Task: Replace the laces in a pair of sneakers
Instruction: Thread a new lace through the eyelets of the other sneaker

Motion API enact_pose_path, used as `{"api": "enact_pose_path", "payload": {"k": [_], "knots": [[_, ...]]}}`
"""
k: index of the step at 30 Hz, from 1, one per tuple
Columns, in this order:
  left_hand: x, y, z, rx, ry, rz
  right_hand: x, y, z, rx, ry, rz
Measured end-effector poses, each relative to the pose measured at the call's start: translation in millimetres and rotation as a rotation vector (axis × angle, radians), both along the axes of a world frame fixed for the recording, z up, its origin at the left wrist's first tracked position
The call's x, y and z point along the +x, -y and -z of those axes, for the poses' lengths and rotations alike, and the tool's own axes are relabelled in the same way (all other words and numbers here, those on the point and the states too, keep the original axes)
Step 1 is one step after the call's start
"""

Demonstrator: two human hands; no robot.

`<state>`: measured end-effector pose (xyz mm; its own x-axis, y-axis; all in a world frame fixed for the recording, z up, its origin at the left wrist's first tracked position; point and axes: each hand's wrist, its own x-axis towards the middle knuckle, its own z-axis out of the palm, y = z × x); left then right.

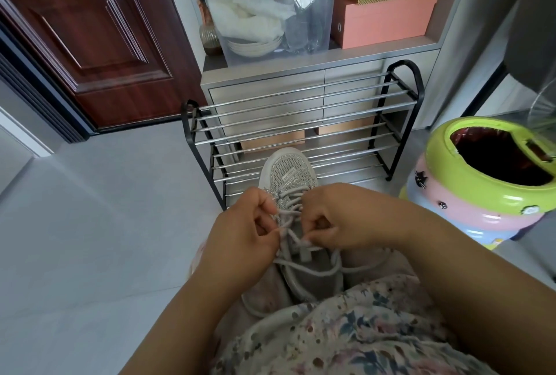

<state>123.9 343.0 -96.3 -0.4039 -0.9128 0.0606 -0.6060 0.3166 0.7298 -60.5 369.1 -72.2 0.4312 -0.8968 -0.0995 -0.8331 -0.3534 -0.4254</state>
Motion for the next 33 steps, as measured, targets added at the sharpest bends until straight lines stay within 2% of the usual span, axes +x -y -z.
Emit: {"api": "enact_pose_path", "payload": {"k": [3, 6, 12, 14, 18, 21, 25, 30, 33], "knots": [[0, 0, 1, -0.005, 0.004, 0.002, 3, -1, 1, -0.081, -0.054, 0.065], [-1, -1, 0, -0.014, 0.003, 0.008, 9, 0, 8, -0.137, -0.077, -0.004], [3, -1, 3, -0.001, -0.022, -0.022, -6, -6, -4, 0.121, -0.105, -0.077], [3, -1, 3, 0.0, -0.032, -0.029, -11, -9, -7, 0.168, -0.124, -0.037], [1, -1, 2, -0.026, 0.001, -0.01, -3, -8, -5, 0.035, -0.081, 0.082], [0, -1, 2, -0.036, 0.015, -0.002, 10, -6, 3, -0.07, -0.164, 0.021], [1, -2, 3, -0.047, 0.007, -0.012, 3, -7, -4, 0.088, -0.095, -0.082], [1, 0, 5, -0.036, 0.035, -0.006, -7, -8, -4, 0.203, -0.008, -0.021], [2, 2, 3, -0.011, 0.052, 0.042, -15, -12, -13, 0.297, 0.131, 0.003]]}}
